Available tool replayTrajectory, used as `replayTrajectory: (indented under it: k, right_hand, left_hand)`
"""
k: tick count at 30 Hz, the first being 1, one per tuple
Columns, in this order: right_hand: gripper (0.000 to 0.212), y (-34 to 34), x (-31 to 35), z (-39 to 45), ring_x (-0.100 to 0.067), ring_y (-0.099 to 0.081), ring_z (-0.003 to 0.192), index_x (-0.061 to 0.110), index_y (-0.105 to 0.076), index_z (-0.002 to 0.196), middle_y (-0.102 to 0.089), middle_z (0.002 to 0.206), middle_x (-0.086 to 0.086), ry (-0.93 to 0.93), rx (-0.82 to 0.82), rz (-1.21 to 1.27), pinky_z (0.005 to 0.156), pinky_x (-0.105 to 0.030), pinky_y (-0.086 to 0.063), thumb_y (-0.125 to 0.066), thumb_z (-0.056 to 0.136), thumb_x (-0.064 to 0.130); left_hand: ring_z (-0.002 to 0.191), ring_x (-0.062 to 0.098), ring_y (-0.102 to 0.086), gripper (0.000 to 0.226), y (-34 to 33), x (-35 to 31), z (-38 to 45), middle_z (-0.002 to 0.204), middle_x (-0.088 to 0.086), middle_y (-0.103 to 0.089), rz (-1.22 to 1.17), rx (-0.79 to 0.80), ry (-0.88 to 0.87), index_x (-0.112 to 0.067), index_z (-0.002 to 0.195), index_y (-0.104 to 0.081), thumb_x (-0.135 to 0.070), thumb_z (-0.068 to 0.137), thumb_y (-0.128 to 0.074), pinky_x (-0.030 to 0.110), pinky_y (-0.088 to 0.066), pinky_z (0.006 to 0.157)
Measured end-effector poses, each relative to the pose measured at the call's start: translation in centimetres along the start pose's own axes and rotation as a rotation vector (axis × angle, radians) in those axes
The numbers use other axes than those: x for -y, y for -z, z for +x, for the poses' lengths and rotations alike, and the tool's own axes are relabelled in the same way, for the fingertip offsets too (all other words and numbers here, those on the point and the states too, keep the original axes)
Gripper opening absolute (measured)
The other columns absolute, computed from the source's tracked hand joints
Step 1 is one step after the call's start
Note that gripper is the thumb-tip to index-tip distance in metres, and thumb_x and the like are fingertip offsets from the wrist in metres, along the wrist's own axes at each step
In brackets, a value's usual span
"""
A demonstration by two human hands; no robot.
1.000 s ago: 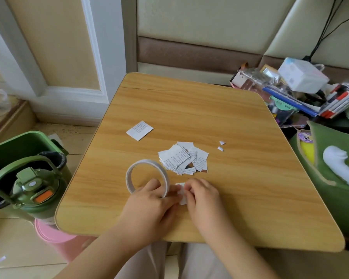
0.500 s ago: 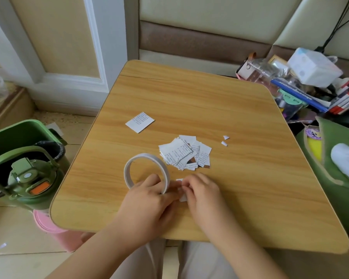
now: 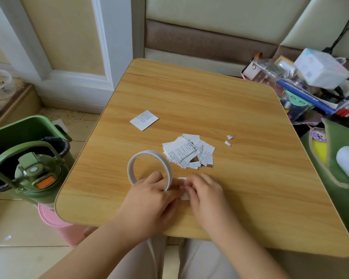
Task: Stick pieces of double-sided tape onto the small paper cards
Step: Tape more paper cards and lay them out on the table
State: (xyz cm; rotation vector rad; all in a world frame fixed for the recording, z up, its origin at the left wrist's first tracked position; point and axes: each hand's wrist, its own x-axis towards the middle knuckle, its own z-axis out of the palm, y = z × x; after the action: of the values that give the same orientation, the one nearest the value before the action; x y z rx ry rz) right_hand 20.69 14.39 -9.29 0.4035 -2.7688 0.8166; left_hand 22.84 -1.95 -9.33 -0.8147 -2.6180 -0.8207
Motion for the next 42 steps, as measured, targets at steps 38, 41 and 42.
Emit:
replayTrajectory:
  k: [38, 41, 42]
  right_hand:
    - [0.020, 1.9, -2.1, -0.3, -0.029, -0.056, 0.065, 0.012, -0.057, 0.068, -0.056, 0.070, -0.004, -0.122, -0.063, -0.082, 0.063, -0.030, -0.033, -0.069, 0.073, -0.004]
    - [0.012, 1.5, -0.5, -0.2, -0.026, -0.056, 0.068, 0.013, -0.056, 0.068, -0.056, 0.071, -0.002, -0.042, -0.042, -0.070, 0.065, -0.029, -0.035, -0.058, 0.078, 0.007]
    - [0.013, 0.9, 0.1, -0.4, -0.024, -0.056, 0.069, 0.013, -0.056, 0.068, -0.056, 0.071, -0.002, -0.009, -0.032, -0.056, 0.065, -0.028, -0.035, -0.051, 0.080, 0.013]
  left_hand:
    - [0.078, 0.024, -0.063, 0.026, 0.2, -0.2, 0.2, 0.101, -0.005, -0.071, 0.048, -0.013, 0.014, -0.014, 0.084, -0.075, -0.022, 0.083, -0.050, 0.034, -0.054, 0.059]
    - [0.077, 0.025, -0.063, 0.026, 0.2, -0.2, 0.3, 0.100, -0.003, -0.071, 0.054, -0.005, 0.008, -0.014, 0.084, -0.075, -0.022, 0.083, -0.050, 0.034, -0.054, 0.058]
    - [0.076, 0.025, -0.062, 0.026, 0.3, -0.2, 0.3, 0.100, -0.003, -0.071, 0.055, -0.003, 0.005, -0.014, 0.085, -0.075, -0.022, 0.083, -0.050, 0.033, -0.054, 0.058]
